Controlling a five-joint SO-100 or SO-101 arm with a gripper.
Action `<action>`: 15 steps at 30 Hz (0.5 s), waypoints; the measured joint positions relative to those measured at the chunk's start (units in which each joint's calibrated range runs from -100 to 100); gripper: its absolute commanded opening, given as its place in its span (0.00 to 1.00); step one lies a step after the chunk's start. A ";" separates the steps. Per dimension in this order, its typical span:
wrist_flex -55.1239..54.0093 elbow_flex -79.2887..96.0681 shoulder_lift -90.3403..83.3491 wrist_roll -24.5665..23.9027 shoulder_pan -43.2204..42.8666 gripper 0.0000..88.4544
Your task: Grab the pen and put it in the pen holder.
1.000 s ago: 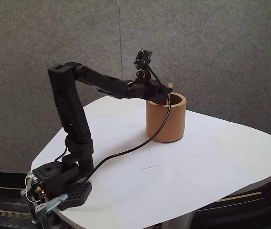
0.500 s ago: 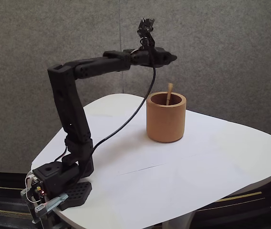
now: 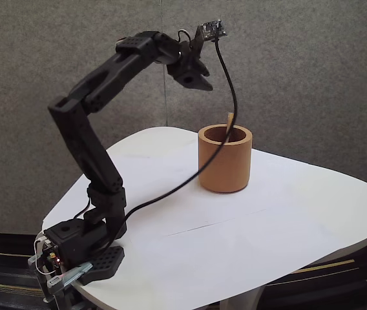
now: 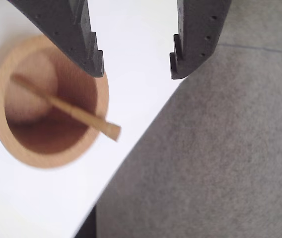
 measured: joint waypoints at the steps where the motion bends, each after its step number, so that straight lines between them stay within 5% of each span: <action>1: 1.69 2.35 -2.88 -2.49 0.07 0.21; 6: 3.90 21.30 -17.87 -10.94 0.07 0.21; 15: 3.90 59.66 -46.74 -18.36 -0.07 0.21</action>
